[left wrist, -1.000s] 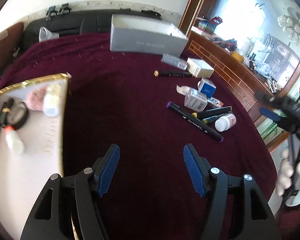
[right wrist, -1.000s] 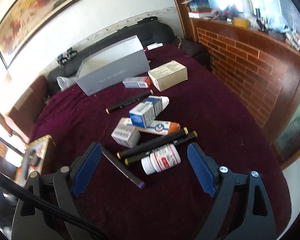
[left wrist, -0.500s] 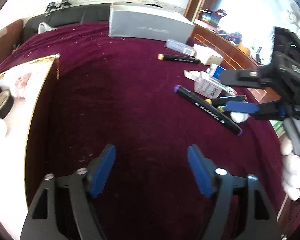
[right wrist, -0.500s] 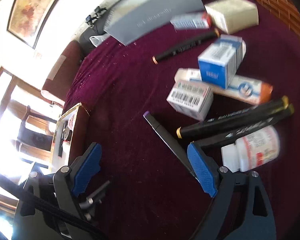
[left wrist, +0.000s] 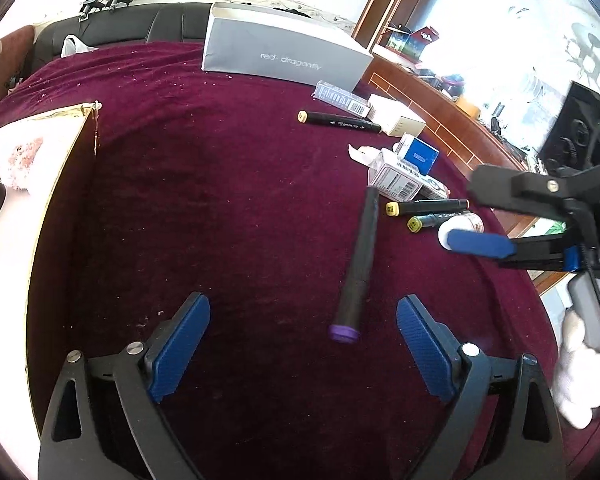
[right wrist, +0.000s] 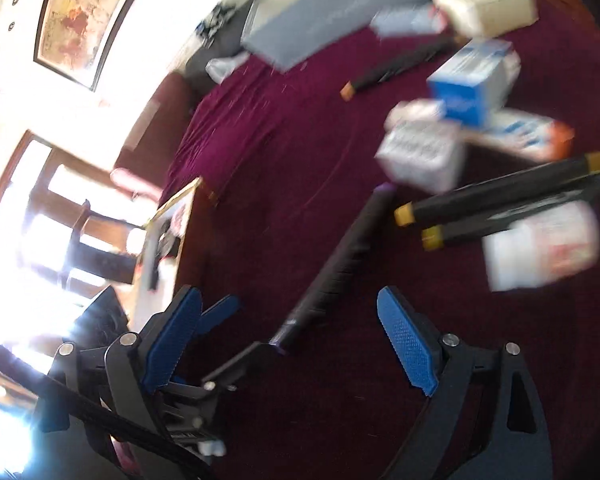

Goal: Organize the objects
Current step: 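Move the left gripper back and grasp a black marker with purple cap, then lift the purple-cap marker with the left gripper while the right gripper grasps the white red-label bottle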

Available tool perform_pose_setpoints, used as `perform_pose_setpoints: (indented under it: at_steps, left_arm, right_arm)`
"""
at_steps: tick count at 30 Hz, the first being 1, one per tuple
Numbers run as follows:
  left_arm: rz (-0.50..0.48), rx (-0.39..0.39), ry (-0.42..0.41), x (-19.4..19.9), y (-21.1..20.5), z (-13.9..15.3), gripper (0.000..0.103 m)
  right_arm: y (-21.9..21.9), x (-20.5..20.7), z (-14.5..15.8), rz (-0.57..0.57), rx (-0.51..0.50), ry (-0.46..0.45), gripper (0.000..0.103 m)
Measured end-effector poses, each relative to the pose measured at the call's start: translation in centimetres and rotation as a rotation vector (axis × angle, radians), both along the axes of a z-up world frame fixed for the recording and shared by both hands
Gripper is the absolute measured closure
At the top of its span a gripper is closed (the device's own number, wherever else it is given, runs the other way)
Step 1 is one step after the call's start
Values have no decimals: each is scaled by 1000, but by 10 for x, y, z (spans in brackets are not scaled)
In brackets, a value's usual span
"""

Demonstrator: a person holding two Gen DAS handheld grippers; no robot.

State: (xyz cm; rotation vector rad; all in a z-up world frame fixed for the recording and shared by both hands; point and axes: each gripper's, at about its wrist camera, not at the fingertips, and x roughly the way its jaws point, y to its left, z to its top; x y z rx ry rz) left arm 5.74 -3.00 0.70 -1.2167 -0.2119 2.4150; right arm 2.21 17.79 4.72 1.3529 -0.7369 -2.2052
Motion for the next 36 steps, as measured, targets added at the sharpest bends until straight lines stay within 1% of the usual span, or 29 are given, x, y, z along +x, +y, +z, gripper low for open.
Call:
perform_pose_setpoints:
  at_steps: [1, 3, 4, 5, 6, 8, 9, 11, 13, 15, 16, 17, 18, 19, 20, 22, 24, 26, 28, 30, 33, 36]
  left_arm:
    - [-9, -8, -1, 0, 2, 0, 8]
    - [-38, -55, -18, 1, 9, 2, 9]
    - [-57, -62, -23, 2, 13, 4, 9]
    - [-78, -63, -21, 3, 17, 6, 9]
    - [-88, -80, -7, 5, 22, 9, 9]
    - [-94, -164, 44, 3, 37, 15, 9]
    - [-99, -202, 55, -1, 45, 15, 9]
    - [-109, -255, 48, -14, 61, 11, 9]
    - [-99, -296, 29, -27, 72, 5, 10]
    - [-90, -324, -9, -40, 81, -4, 14]
    - [-79, -352, 14, -43, 86, -5, 21]
    - [-92, -355, 26, -43, 91, -4, 28]
    - [-114, -350, 36, -41, 95, -1, 53]
    - [-132, -346, 37, -39, 98, 2, 86]
    - [-152, -344, 23, -36, 100, 4, 92]
    - [-163, -322, 7, -31, 98, 5, 92]
    - [-153, -300, 6, -26, 90, 6, 92]
    - [-140, -239, -20, -23, 77, 9, 92]
    - [-120, -188, -28, -17, 61, 13, 92]
    - [-107, -156, -27, -10, 51, 16, 92]
    - [-102, -108, -31, 6, 34, 21, 92]
    - [-104, -67, -46, 13, 25, 22, 92]
  right_arm:
    - [10, 5, 2, -33, 9, 11, 12]
    - [25, 13, 2, -85, 20, 25, 12]
    - [33, 16, 2, -110, 25, 32, 12]
    - [41, 21, 2, -135, 33, 40, 12]
    - [49, 25, 2, -157, 43, 47, 12]
    - [62, 25, 2, -185, 43, 56, 12]
    - [65, 25, 2, -199, 40, 57, 12]
    - [76, 26, 1, -226, 35, 59, 12]
    - [83, 28, 1, -248, 42, 65, 12]
    - [90, 29, 1, -270, 47, 70, 12]
    - [93, 30, 2, -280, 47, 70, 12]
    - [97, 32, 1, -291, 49, 70, 12]
    - [100, 32, 1, -297, 54, 69, 12]
    - [102, 32, 0, -300, 56, 67, 12]
    - [104, 31, -1, -303, 60, 62, 12]
    - [107, 29, -4, -304, 68, 54, 12]
    - [107, 27, -7, -304, 73, 49, 12]
    - [106, 24, -8, -303, 81, 49, 12]
    - [100, 21, -7, -298, 123, 57, 12]
    - [91, 17, -5, -291, 202, 69, 12]
    - [71, 11, -3, -271, 378, 110, 12]
    - [52, 6, -7, -232, 531, 141, 12]
